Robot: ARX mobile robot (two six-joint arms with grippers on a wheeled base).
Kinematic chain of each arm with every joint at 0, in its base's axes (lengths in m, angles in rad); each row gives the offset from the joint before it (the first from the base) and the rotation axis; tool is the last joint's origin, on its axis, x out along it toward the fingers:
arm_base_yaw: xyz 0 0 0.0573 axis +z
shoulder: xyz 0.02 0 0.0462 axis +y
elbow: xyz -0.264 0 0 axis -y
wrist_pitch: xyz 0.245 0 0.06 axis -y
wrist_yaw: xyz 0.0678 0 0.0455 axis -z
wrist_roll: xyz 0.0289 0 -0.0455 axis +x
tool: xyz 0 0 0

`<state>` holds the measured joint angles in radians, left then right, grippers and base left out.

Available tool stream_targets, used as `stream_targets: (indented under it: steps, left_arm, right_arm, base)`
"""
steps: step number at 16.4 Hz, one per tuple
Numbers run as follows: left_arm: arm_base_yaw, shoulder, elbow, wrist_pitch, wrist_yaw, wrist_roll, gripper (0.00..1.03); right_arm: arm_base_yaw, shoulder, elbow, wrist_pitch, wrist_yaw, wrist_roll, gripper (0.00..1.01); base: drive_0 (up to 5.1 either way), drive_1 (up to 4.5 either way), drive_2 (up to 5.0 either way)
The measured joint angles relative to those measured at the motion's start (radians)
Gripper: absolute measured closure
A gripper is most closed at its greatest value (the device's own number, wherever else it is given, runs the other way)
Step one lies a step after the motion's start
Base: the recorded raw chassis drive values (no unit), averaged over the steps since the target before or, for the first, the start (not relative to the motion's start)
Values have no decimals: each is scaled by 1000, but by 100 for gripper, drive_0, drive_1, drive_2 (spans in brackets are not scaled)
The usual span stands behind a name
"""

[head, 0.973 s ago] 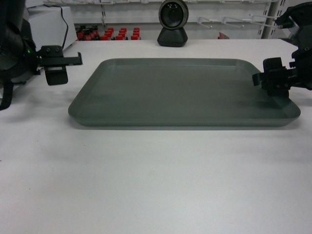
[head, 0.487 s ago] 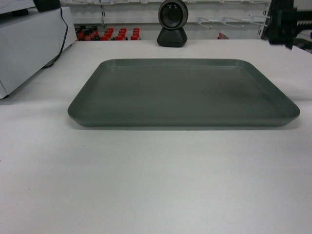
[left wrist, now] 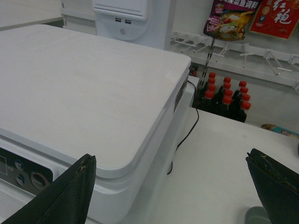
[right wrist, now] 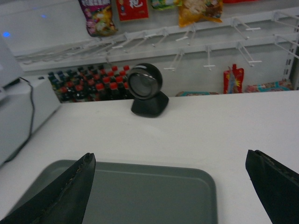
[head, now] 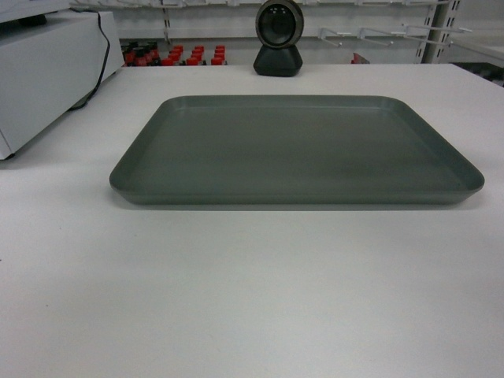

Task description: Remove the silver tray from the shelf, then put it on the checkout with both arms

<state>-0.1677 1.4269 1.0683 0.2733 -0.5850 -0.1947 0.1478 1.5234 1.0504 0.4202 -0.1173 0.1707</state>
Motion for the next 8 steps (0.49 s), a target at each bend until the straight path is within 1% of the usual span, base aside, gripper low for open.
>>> stream_targets:
  steps: [1, 3, 4, 5, 6, 7, 8]
  left_arm:
    - [0, 0, -4, 0, 0, 9, 5]
    - [-2, 0, -9, 10, -11, 21, 5]
    - [-8, -2, -9, 18, -19, 28, 5]
    - [20, -30, -57, 110, 133, 78, 13]
    - [42, -111, -170, 161, 317, 129, 26]
    - [55, -161, -237, 180, 392, 144, 33]
    - [70, -215, -307, 198, 454, 158, 42]
  right_arm:
    - [14, -19, -7, 14, 0, 18, 3]
    - [40, -43, -18, 46, 0, 36, 3]
    - [63, -64, -30, 37, 77, 16, 8]
    - [69, -111, -104, 64, 205, -45, 19]
    - [61, -193, -217, 76, 295, -100, 32]
    - [50, -241, -275, 76, 308, -119, 40]
    - [39, -298, -336, 83, 312, -132, 49]
  base:
    - [0, 0, 0]
    - [0, 0, 0]
    - [0, 0, 0]
    - [0, 0, 0]
    - [0, 0, 0]
    - [0, 0, 0]
    - [0, 0, 0]
